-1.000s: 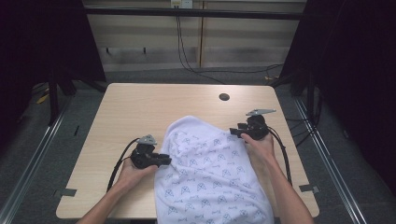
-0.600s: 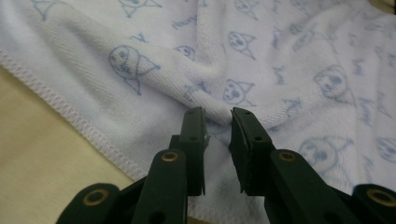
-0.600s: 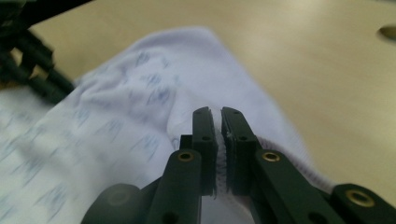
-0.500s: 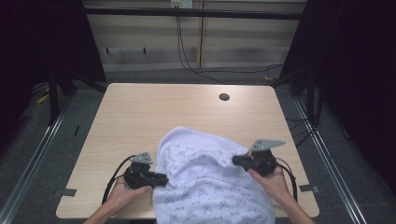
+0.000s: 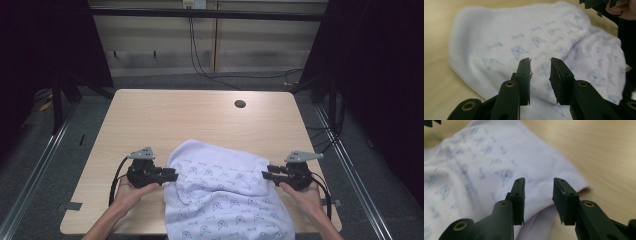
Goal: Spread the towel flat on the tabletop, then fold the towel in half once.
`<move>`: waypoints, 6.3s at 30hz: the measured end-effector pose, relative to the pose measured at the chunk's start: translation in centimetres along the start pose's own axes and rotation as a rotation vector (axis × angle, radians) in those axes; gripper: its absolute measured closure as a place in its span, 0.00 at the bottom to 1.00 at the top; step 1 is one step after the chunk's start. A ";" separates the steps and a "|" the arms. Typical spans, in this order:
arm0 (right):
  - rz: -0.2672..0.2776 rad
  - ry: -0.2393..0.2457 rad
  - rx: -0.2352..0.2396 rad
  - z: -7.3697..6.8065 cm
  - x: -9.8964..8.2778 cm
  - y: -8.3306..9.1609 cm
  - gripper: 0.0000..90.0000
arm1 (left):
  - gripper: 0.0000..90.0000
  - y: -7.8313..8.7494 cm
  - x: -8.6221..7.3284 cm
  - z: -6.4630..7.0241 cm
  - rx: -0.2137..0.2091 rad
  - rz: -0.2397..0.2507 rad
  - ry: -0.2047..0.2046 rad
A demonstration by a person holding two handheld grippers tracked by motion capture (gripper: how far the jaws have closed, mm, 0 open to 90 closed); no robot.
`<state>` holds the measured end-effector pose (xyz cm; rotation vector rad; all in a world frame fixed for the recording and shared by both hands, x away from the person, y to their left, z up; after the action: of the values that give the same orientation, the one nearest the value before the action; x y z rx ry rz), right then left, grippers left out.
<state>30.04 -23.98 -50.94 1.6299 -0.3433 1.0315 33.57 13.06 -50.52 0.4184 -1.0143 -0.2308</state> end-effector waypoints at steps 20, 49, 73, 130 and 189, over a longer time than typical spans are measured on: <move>-0.099 0.012 -0.122 3.7 -0.1 -6.6 0.70 | 0.65 -1.9 1.9 -9.9 0.182 0.022 0.115; 0.208 -0.067 -0.253 9.1 18.1 -3.7 0.81 | 0.71 5.2 12.0 -8.7 0.342 0.286 0.017; -0.077 0.056 0.005 1.0 -0.3 -4.1 0.69 | 0.70 -4.2 -1.0 -4.0 0.090 -0.100 0.007; -0.019 -0.018 -0.115 6.6 5.2 -8.7 0.68 | 0.65 -0.2 2.2 -6.6 0.187 0.005 0.049; 0.187 -0.133 -0.004 7.6 12.7 -3.8 0.97 | 0.97 1.4 8.8 -7.6 0.132 0.195 0.012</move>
<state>43.35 -25.84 -43.62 1.6906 -0.5959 1.0619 44.61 12.79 -46.63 0.4368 -1.0547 0.0143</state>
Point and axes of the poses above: each handheld gripper's, and its own axes: y roughly backward along the jaws, x roughly out of its top, z roughly to its right, the point moved 7 cm from there along -y, roughly forward along the jaws, and after that the axes turned 15 degrees about -x, right-handed, at the moved point
